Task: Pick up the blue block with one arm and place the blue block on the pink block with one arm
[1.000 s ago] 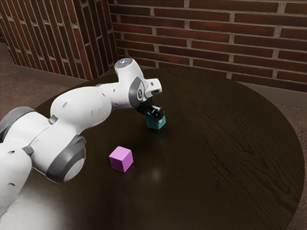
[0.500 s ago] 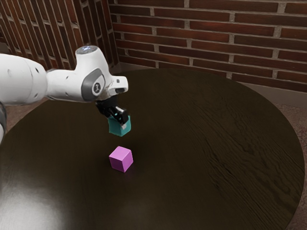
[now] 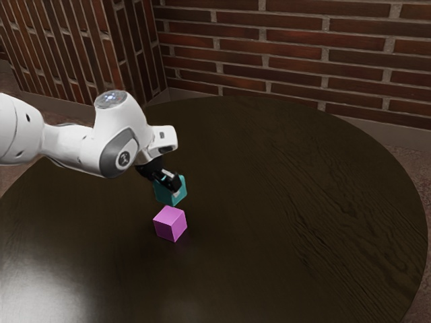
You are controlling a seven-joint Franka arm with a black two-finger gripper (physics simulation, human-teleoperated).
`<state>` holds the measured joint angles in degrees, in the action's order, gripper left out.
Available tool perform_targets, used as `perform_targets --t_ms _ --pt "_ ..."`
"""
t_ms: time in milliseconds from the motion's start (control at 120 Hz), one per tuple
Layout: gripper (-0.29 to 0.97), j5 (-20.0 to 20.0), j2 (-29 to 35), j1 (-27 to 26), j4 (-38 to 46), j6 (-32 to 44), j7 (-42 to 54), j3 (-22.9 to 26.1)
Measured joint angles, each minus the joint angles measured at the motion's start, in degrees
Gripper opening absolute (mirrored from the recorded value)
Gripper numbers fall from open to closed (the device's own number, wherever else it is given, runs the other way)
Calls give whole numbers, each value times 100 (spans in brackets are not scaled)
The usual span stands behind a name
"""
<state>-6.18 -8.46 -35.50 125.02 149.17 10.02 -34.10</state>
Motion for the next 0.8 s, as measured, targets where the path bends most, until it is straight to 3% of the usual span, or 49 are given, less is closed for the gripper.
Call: perform_targets --t_ms 267,517,592,800 --pt "26 -22 434 -55 820 869 -169 15" --pt "29 -65 863 -78 1505 1220 -184 15" --pt "29 -72 898 124 1576 1246 -178 193" --pt "30 79 747 199 1373 1119 -159 126"
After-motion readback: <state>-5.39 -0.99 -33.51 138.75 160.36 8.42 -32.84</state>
